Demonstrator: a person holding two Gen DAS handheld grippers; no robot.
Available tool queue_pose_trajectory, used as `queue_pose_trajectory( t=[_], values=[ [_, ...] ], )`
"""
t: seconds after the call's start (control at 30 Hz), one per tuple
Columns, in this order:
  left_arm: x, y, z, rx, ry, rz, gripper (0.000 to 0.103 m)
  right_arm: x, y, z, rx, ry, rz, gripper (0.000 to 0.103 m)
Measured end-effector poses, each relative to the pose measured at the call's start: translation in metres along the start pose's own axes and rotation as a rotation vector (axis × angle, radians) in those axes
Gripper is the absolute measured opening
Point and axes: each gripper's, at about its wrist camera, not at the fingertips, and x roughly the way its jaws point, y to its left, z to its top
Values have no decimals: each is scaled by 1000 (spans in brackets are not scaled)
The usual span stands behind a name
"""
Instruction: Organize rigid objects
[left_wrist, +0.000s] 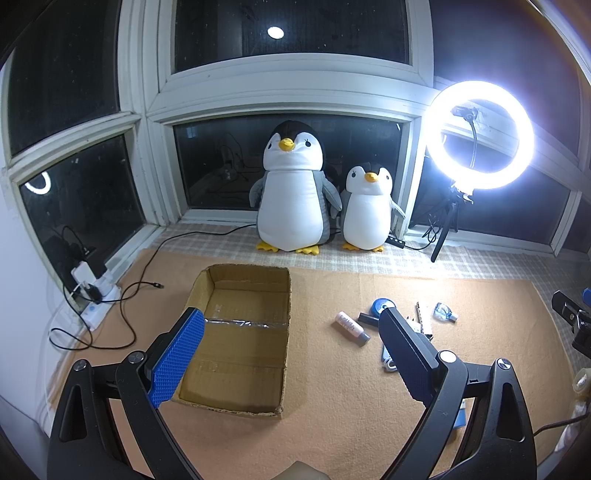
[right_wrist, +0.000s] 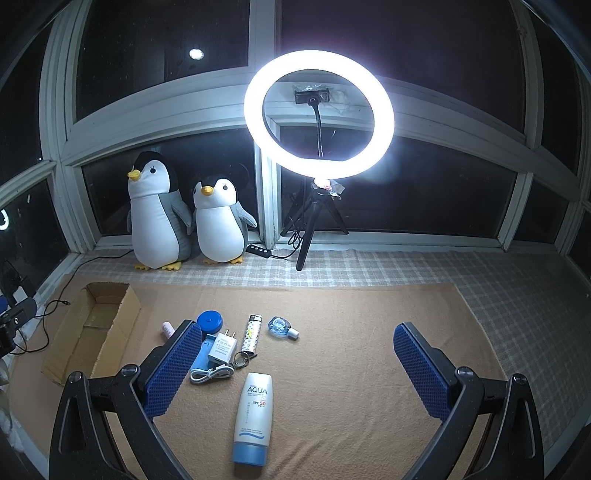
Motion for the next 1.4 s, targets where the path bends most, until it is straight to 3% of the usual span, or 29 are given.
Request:
queue_pose_trajectory(
  t=[0.4, 1.17, 1.33, 1.4],
  values=[
    [11, 13, -8, -4, 34, 34, 96, 9, 5, -3, -12, 28, 3, 103],
    [116, 132, -73, -159, 329, 284, 94, 54, 12, -35, -45, 173, 97, 103],
    [136, 142, -84, -176, 379, 282, 86, 69, 18, -47, -52, 236, 127, 103],
    [143, 145, -88, -183, 405, 274, 77, 75, 20, -53, -54, 259, 140, 103]
  ],
)
